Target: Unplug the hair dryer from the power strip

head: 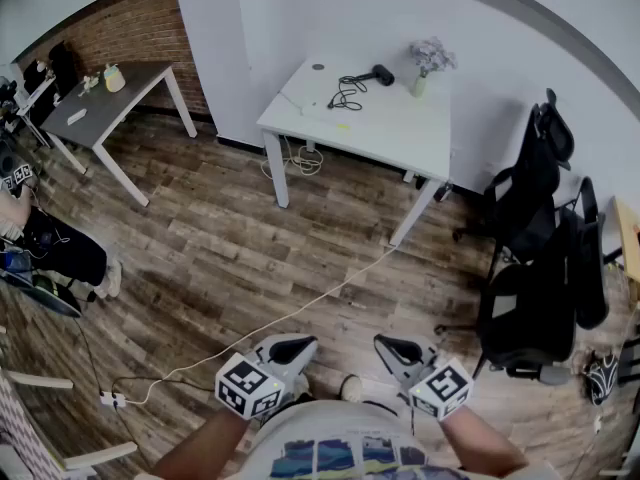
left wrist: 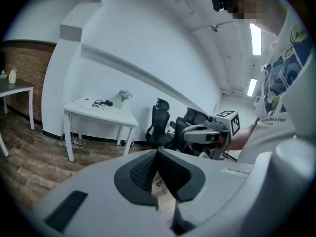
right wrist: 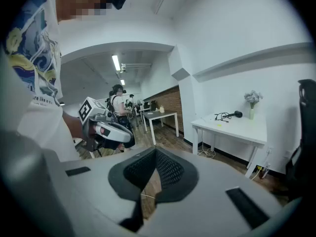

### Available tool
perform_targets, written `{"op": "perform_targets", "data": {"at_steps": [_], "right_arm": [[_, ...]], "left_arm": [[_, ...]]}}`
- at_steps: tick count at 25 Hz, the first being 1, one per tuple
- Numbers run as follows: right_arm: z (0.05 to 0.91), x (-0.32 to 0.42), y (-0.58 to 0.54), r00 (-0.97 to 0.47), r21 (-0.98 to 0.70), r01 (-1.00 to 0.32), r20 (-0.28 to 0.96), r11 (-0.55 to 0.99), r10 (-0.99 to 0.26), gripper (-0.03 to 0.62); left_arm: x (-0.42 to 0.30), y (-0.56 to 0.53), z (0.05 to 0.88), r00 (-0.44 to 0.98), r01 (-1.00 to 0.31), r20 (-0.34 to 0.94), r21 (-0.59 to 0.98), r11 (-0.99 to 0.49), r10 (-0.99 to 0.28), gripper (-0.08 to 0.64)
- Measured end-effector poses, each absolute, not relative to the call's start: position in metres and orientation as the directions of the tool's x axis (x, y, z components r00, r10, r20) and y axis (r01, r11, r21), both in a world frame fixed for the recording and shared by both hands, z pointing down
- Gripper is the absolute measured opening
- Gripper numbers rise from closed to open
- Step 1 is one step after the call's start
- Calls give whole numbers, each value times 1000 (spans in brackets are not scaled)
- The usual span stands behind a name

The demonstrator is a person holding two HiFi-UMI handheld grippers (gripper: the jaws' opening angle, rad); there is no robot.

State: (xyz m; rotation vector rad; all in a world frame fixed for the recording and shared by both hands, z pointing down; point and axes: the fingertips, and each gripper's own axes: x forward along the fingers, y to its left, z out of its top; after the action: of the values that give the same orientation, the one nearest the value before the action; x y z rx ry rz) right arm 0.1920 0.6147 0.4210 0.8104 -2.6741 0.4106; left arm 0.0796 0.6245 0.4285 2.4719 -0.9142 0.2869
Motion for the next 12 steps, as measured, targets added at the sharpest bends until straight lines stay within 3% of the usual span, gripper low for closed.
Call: {"op": "perform_targets", "data": {"at_steps": [12], "right_arm": [[434, 262, 611, -815, -210, -549, 349, 809, -462, -2]], "left_arm": [[157, 612, 428, 725, -687, 382, 339, -643, -573, 3]]}}
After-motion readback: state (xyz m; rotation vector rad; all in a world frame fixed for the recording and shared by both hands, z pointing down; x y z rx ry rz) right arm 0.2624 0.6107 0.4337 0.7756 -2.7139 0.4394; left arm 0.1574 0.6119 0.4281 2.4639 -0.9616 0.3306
